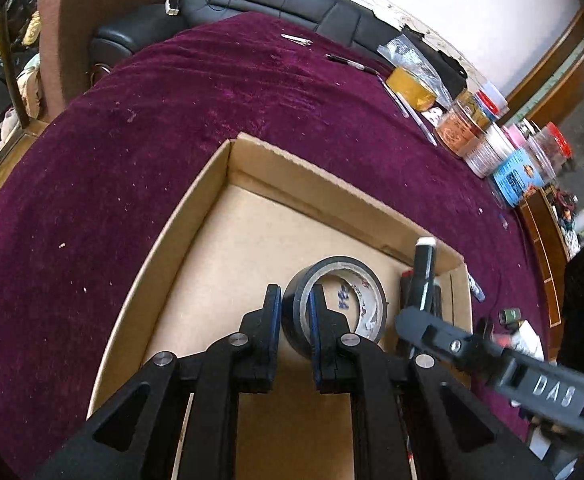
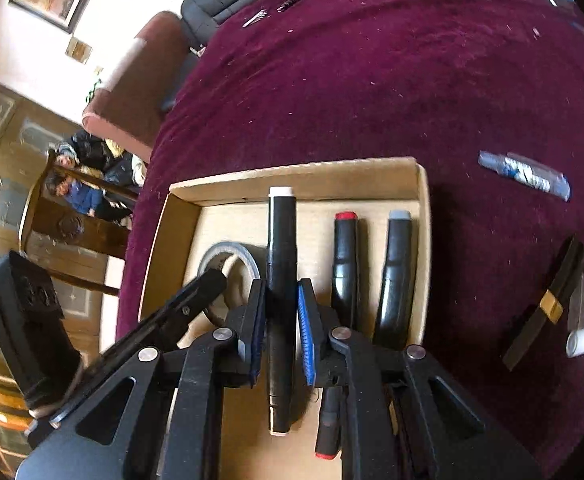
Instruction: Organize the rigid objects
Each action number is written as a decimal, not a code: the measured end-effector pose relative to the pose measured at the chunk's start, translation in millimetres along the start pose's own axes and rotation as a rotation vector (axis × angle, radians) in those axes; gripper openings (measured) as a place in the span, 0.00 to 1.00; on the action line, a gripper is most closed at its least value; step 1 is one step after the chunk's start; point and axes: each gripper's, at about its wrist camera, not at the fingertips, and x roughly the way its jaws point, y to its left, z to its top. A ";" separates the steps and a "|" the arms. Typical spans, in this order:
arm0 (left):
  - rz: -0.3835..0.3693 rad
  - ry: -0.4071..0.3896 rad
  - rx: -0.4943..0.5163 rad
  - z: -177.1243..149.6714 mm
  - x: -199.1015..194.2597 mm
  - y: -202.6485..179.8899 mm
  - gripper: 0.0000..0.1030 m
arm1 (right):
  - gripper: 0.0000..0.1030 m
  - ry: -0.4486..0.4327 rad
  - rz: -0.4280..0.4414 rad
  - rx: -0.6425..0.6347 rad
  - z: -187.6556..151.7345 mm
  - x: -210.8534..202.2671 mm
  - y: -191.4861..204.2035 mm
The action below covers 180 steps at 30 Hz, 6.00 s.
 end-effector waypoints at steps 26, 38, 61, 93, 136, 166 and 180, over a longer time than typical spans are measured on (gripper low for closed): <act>-0.261 -0.159 0.325 -138.6 -118.6 -169.3 0.70 | 0.43 -0.471 -0.160 -0.080 -90.5 -235.1 -113.1; 0.096 -0.066 0.343 -154.6 8.4 -219.8 0.71 | 0.67 -0.566 -0.278 0.216 -117.8 -273.0 -243.7; 0.198 -0.009 0.420 -155.3 40.3 -233.9 0.99 | 0.67 -0.612 -0.296 0.372 -105.4 -240.0 -306.8; 0.197 -0.012 0.420 -155.2 41.4 -233.8 0.99 | 0.67 -0.594 -0.290 0.385 -104.3 -236.2 -307.9; -0.085 -0.231 0.329 -169.6 -86.0 -186.2 0.90 | 0.95 -0.374 -0.244 -0.117 -52.9 -205.3 -172.3; -0.199 0.050 0.332 -197.2 -76.6 -176.5 0.74 | 0.88 -0.119 0.220 0.030 -95.4 -182.8 -188.6; -0.068 0.114 0.455 -191.2 2.7 -245.8 0.12 | 0.88 -0.281 0.067 0.110 -123.1 -242.4 -247.4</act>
